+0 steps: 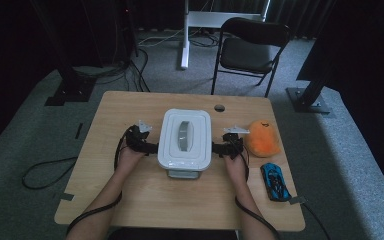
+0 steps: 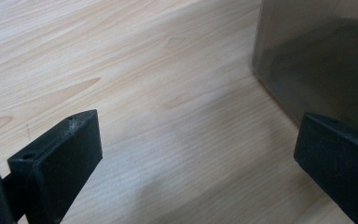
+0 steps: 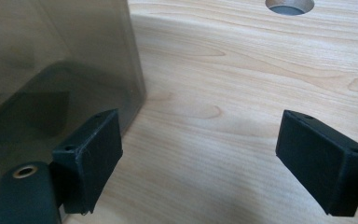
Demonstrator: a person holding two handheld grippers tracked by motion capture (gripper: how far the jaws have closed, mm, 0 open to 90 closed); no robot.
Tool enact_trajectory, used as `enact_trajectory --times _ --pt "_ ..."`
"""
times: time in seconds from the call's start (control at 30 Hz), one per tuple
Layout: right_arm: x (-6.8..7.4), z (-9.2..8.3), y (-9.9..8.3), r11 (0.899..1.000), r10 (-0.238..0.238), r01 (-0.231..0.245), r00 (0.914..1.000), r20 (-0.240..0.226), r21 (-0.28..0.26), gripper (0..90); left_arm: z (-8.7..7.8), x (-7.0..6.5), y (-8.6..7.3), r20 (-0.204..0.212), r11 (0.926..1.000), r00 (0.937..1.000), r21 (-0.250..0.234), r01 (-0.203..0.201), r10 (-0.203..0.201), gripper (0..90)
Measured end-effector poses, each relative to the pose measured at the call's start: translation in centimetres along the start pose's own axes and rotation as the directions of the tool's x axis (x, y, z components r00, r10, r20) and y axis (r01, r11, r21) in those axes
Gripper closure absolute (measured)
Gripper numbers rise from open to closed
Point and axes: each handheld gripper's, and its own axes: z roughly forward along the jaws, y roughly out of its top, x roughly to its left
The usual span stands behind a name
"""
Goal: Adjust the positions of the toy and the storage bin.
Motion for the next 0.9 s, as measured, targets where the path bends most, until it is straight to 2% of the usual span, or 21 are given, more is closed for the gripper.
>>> enact_trajectory --times 0.13,0.47,0.57,0.67,0.9 --pt "-0.1 0.4 0.2 1.0 0.02 -0.02 0.9997 -0.017 0.005 13.5 0.2 0.0 0.4 0.0 1.0 1.0 0.002 -0.003 0.003 1.3" --pt "0.4 1.1 0.6 1.0 0.0 0.001 0.9992 -0.04 0.012 13.7 0.3 -0.6 1.1 0.016 0.9999 0.9998 -0.009 -0.015 0.015 1.3" --pt "0.5 0.9 0.5 1.0 -0.006 0.006 0.9991 -0.042 0.002 14.3 0.2 -0.7 1.0 0.013 0.9998 0.9998 -0.009 -0.017 0.017 1.4" --pt "0.9 0.6 0.4 0.999 -0.049 0.049 0.9984 -0.029 -0.004 15.8 0.0 -0.9 1.0 0.003 0.9994 0.9995 -0.013 -0.032 0.032 1.4" --pt "1.2 -0.1 0.1 0.999 -0.038 0.037 0.9975 -0.059 -0.017 17.7 -0.6 -1.3 0.6 0.001 0.9991 0.9992 -0.012 -0.041 0.041 1.5"
